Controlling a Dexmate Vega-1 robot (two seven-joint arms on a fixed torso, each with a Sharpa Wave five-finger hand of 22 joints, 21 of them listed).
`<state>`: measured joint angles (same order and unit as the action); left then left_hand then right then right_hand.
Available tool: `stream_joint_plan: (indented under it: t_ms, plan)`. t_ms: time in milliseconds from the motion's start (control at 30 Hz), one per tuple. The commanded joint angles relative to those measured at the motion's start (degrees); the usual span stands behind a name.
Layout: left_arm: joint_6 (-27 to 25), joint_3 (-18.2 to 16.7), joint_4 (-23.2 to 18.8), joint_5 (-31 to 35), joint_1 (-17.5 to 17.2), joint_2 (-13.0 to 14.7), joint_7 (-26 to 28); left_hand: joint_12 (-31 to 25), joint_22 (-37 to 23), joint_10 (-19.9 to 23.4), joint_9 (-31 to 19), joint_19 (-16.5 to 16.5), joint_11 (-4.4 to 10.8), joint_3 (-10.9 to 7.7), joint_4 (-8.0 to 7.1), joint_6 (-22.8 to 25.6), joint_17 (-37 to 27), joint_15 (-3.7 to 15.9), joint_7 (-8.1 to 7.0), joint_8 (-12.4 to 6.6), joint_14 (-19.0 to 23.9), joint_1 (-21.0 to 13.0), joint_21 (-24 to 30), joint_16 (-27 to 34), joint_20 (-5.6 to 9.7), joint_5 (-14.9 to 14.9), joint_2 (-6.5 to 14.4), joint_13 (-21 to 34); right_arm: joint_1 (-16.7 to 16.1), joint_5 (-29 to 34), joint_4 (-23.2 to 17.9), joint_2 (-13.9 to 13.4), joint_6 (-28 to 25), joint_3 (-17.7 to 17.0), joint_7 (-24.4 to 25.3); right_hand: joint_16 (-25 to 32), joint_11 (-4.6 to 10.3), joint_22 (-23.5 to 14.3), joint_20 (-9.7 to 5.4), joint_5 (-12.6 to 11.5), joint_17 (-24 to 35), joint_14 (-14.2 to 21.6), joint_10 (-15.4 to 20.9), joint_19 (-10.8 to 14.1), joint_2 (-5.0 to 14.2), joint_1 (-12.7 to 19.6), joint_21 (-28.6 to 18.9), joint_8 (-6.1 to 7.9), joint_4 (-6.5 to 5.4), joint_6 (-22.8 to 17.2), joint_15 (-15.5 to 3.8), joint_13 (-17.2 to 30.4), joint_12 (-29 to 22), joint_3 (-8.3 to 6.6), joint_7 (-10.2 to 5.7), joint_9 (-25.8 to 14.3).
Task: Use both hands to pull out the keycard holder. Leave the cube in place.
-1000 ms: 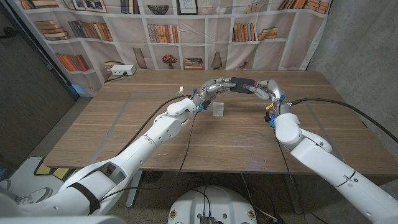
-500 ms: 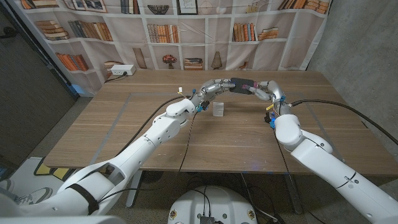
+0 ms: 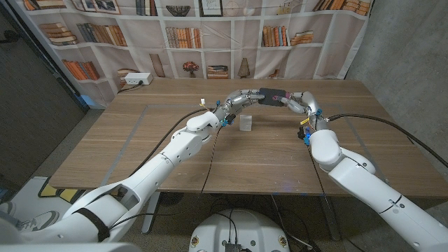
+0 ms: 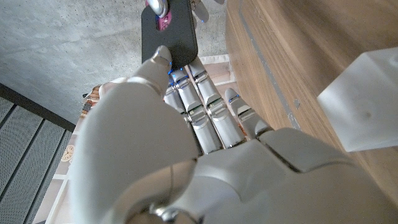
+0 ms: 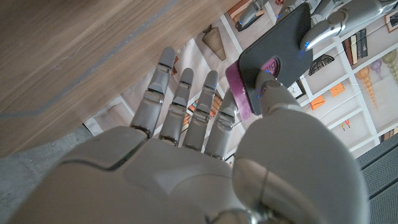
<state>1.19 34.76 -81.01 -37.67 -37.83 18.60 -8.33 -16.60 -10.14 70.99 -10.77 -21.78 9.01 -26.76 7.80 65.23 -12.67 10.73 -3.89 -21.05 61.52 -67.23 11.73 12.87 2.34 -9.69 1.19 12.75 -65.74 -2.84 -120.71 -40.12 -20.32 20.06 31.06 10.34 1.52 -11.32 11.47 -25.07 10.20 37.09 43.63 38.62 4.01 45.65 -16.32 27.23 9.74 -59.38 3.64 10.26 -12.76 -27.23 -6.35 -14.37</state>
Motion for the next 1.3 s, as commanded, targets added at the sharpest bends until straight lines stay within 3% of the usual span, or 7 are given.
stream_joint_plan:
  t_ms: [33, 133, 300, 633, 867, 1067, 1300]
  plan:
    - [0.2, 0.2, 0.9, -0.1, 0.3, -0.5, -0.3, -0.4, -0.1, 1.4, -0.3, -0.1, 0.96, -1.09, -0.57, 2.9, -0.2, 1.79, 2.51, -0.26, 0.3, -0.1, 0.0, -0.3, 0.27, -0.2, -0.1, 14.5, 0.1, 0.3, 0.3, -1.4, 1.6, 0.2, -1.2, -0.5, 0.59, -0.2, 0.23, -1.2, 0.2, -2.1, -2.3, -1.4, -1.28, -2.5, 0.5, -1.54, -2.24, 1.2, -0.58, 0.3, 1.0, -2.23, -3.21, 0.2]
    - [0.2, 0.3, 1.2, 0.0, 0.5, -0.6, -0.5, -0.4, -0.1, 1.6, -0.3, 0.0, 0.96, -1.10, -0.58, 2.9, -0.2, 1.81, 2.53, -0.25, 0.4, -0.1, 0.0, -0.2, 0.36, -0.2, -0.1, 14.4, 0.2, 0.4, 0.4, -1.8, 2.0, 0.3, -1.7, -0.4, 0.56, -0.1, 0.74, -0.9, 0.3, -4.2, -5.0, -2.8, -2.99, -4.5, 1.1, -3.69, -2.03, 6.1, -0.34, 0.4, 1.6, -1.43, -3.59, 0.1]
    - [0.1, 0.2, 1.4, -0.1, 0.6, -0.8, -0.3, -0.3, -0.1, 1.5, -0.3, 0.0, 1.17, -1.08, -0.59, 3.0, -0.2, 1.78, 2.47, -0.25, 0.4, 0.0, 0.0, -0.2, 0.36, -0.2, -0.1, 14.5, 0.3, -1.3, 2.8, -3.1, 7.5, -0.2, -4.9, -0.3, 0.66, -0.1, 1.08, 1.6, 0.6, -7.9, -9.5, -4.6, -5.55, -10.1, 2.1, -7.96, -3.27, 15.9, 1.04, 0.7, 1.7, 1.69, -2.49, -0.6]
    - [-0.1, 0.4, 1.6, 0.0, 0.7, -1.1, -0.2, -0.3, -0.1, 1.5, -0.3, 0.0, 1.12, -1.14, -0.60, 3.0, -0.3, 1.84, 2.41, -0.20, 0.4, 0.1, 0.0, -0.2, 0.45, -0.2, -0.1, 14.6, 0.0, -1.5, 4.6, -3.4, 11.8, -0.5, -6.0, -0.1, -0.63, 0.0, 1.07, 6.1, 0.6, -11.2, -14.4, -5.7, -7.90, -16.0, 2.9, -14.06, -4.32, 28.6, 2.43, 0.9, 1.2, 5.55, -0.26, -0.8]
    - [-0.3, 0.5, 1.3, 0.0, 0.4, -1.2, 0.1, -0.3, -0.1, 1.6, -0.3, 0.1, 1.13, -1.19, -0.62, 2.9, -0.3, 1.79, 2.41, -0.16, 0.4, 0.1, -0.1, -0.3, 0.53, -0.2, -0.1, 14.7, -0.9, 0.6, 4.6, -2.6, 12.0, -0.9, -3.0, 0.4, -0.28, 0.0, 0.98, 8.2, 0.5, -10.4, -14.2, -5.1, -8.82, -17.4, 2.8, -15.16, -4.39, 31.1, 1.88, 0.9, 0.6, 6.80, 0.53, -0.6]
    - [-0.2, 0.8, 1.2, 0.4, 0.5, -1.1, -0.2, -0.3, -0.1, 1.5, -0.3, 0.2, 1.12, -1.22, -0.60, 2.9, -0.3, 1.86, 2.51, -0.15, 0.3, 0.1, -0.1, -0.3, 0.58, -0.2, -0.1, 14.8, -2.1, 2.9, 3.9, -2.3, 10.2, -1.6, -0.5, 0.5, 3.11, 0.1, 0.98, 11.9, 0.3, -9.3, -11.8, -4.1, -9.51, -15.4, 2.7, -13.77, -2.68, 26.9, -1.51, 0.9, -0.6, 7.29, -1.97, -0.2]
    - [-0.6, 1.0, 1.2, 0.4, 0.6, -1.2, 0.0, -0.2, -0.1, 1.4, -0.3, 0.2, 1.09, -1.25, -0.55, 3.0, -0.3, 1.87, 2.65, -0.15, 0.1, 0.1, -0.1, -0.4, 0.61, -0.2, -0.1, 14.9, -3.4, 6.1, 3.2, -1.1, 7.2, -1.8, 3.4, 0.6, 4.30, 0.2, 0.96, 13.6, 0.3, -8.1, -9.3, -3.0, -10.20, -14.6, 2.6, -12.66, -2.03, 23.0, -3.47, 0.8, -1.5, 7.95, -3.36, 0.0]
